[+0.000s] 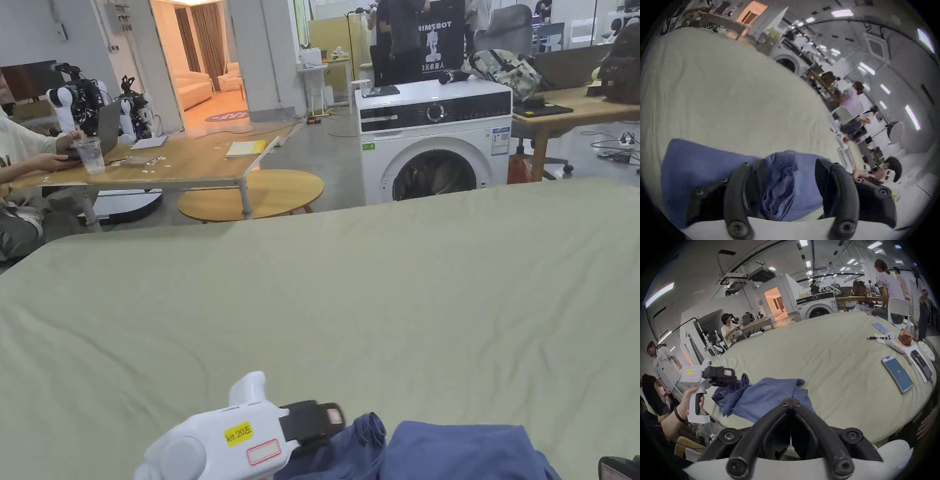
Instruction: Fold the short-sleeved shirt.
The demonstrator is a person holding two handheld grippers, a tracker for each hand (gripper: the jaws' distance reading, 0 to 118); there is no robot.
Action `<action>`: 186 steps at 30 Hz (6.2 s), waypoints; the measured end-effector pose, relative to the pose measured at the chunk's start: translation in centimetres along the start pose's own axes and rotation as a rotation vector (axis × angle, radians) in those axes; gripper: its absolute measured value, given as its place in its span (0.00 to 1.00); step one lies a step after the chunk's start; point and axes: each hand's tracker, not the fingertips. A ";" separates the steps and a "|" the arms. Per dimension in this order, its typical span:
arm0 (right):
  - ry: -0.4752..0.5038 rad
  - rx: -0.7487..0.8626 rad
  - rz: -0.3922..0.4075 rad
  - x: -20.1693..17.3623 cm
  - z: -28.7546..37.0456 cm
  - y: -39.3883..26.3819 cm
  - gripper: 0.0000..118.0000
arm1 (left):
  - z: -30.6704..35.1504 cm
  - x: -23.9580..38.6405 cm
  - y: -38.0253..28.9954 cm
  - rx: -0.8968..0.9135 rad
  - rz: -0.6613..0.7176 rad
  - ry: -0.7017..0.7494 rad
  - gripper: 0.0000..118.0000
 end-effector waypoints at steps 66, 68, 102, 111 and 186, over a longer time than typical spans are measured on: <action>0.081 -0.042 -0.027 -0.9 -0.7 -0.7 0.00 | -8.4 7.8 -4.1 -0.224 -0.248 -0.031 0.00; 0.092 -0.053 -0.059 -1.1 -1.4 -0.9 0.00 | -11.8 6.9 -6.8 -0.364 -0.278 0.011 0.00; 0.026 -0.279 0.004 -6.3 -17.4 -2.3 0.00 | -6.1 -4.2 -2.7 -0.193 0.074 -0.017 0.25; 0.127 -0.123 0.147 -14.6 -15.2 1.7 0.00 | 2.6 -4.8 1.1 -0.054 0.119 -0.043 0.22; -0.067 0.416 0.292 -11.1 -4.0 8.4 0.95 | 10.5 15.5 -1.4 0.668 -0.664 0.349 0.90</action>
